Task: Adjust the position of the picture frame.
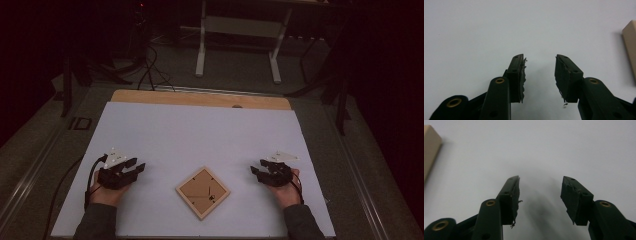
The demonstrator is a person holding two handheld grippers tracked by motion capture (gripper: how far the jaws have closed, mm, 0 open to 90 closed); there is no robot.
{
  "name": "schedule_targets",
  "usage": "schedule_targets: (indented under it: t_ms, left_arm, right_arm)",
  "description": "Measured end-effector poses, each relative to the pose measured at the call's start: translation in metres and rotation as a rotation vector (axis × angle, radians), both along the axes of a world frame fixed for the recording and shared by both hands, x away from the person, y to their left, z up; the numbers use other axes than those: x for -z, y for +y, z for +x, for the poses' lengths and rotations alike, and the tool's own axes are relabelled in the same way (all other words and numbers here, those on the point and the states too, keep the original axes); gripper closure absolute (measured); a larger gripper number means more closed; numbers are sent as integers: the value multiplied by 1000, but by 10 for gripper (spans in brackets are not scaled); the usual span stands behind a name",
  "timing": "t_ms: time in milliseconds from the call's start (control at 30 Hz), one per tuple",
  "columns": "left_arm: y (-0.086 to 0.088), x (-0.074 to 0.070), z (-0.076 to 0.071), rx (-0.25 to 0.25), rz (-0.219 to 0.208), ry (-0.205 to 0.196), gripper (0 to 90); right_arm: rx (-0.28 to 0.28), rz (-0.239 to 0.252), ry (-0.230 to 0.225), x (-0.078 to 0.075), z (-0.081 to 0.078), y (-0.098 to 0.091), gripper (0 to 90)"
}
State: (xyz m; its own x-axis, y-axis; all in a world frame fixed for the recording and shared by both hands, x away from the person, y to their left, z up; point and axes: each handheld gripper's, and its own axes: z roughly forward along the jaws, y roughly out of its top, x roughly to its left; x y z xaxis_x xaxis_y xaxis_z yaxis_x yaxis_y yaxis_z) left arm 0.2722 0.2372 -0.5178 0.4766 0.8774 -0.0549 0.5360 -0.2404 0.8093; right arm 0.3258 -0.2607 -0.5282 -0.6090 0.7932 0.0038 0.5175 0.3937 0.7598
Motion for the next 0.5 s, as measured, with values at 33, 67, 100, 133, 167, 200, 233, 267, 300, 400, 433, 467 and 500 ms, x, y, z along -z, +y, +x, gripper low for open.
schedule_targets:
  t_ms: [33, 67, 100, 133, 167, 200, 233, 267, 300, 400, 433, 467, 500]
  left_arm:
    - [0, -2, -2, 2, -5, -10, 597]
    - [0, -2, -2, 2, -5, -10, 598]
    - [-1, -3, -3, 15, -11, -7, 598]
    - [-1, -3, -3, 15, -11, -7, 599]
    - [-2, -4, -5, 25, -8, -10, 599]
    - [-3, -4, -6, 33, -3, -10, 609]
    - [-4, -4, -6, 41, -3, -9, 614]
    - [-5, -4, -7, 48, -7, -7, 622]
    - [-5, -5, -8, 55, -6, -8, 632]
    - [-7, -5, -10, 66, -10, -7, 672]
    - [-8, -6, -12, 86, -24, -8, 703]
    - [-9, -7, -14, 94, -33, -7, 728]
    - [-10, -7, -15, 101, -32, -9, 765]
  right_arm:
    - [-3, 4, 1, -1, -1, 0, 494]
    - [-9, 7, 0, -1, -2, 1, 498]
    - [-14, 9, -5, -2, -3, 1, 503]
    - [-14, 9, -5, -2, -3, 1, 503]
    - [-18, 14, -5, -3, -4, 2, 510]
    - [-24, 24, -6, -5, -6, 3, 521]
    - [-31, 30, -8, -5, -7, 3, 531]
    - [-33, 35, -5, -6, -8, 4, 542]
    - [-35, 37, -6, -6, -9, 5, 557]
    - [-46, 36, 0, -7, -10, 6, 595]
    - [-62, 38, 3, -6, -12, 8, 646]
    - [-70, 40, 7, -6, -13, 9, 676]
    - [-86, 44, 12, -6, -14, 10, 706]
